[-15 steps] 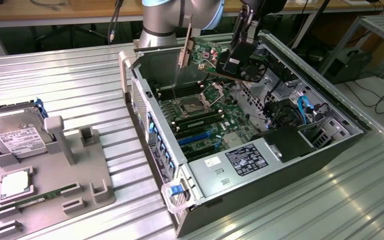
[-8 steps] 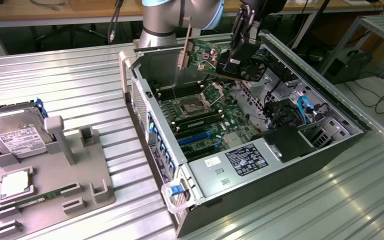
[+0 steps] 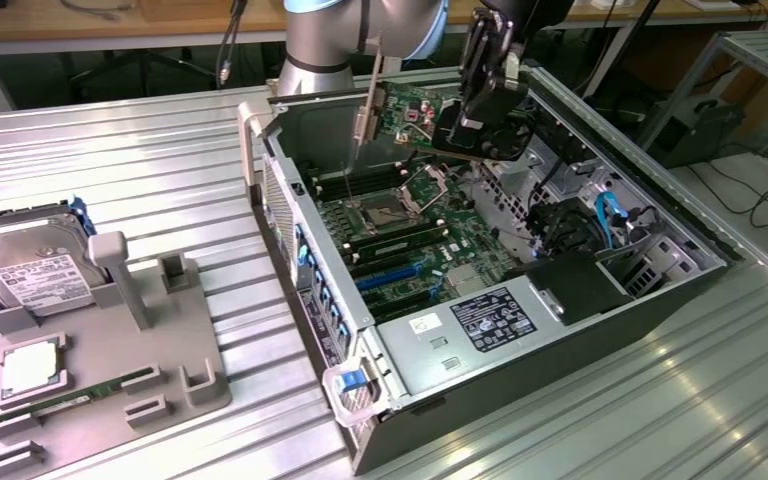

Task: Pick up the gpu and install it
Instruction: 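Insert the gpu into the slot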

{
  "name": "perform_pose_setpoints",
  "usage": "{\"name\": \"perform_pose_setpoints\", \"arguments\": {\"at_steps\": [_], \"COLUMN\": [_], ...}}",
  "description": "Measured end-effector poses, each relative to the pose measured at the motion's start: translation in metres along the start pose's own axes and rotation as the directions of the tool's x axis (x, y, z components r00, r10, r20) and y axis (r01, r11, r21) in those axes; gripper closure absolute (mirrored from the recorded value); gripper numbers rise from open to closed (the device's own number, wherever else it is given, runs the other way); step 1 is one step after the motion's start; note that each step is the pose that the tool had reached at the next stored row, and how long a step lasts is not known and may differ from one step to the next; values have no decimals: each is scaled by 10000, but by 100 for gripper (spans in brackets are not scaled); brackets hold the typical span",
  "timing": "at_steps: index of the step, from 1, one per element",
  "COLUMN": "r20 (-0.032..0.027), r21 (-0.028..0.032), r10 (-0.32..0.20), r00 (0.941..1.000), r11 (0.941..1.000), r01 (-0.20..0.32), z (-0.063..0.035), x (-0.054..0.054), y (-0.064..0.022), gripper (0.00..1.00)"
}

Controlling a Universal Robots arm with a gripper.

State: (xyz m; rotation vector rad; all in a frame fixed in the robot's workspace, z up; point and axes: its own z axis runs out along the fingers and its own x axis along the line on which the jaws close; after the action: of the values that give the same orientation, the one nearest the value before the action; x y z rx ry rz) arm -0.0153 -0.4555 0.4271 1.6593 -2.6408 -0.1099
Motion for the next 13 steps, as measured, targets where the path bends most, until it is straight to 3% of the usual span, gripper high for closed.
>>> {"name": "perform_pose_setpoints", "arguments": {"at_steps": [8,13], "r20": [-49,-83], "r21": [-16,-29], "r10": [-689,-1190], "r00": [9976,9929], "r11": [9976,9929], "r01": [689,1190], "z": [0,0], "x": [0,0], "y": [0,0], "gripper": [72,72]}}
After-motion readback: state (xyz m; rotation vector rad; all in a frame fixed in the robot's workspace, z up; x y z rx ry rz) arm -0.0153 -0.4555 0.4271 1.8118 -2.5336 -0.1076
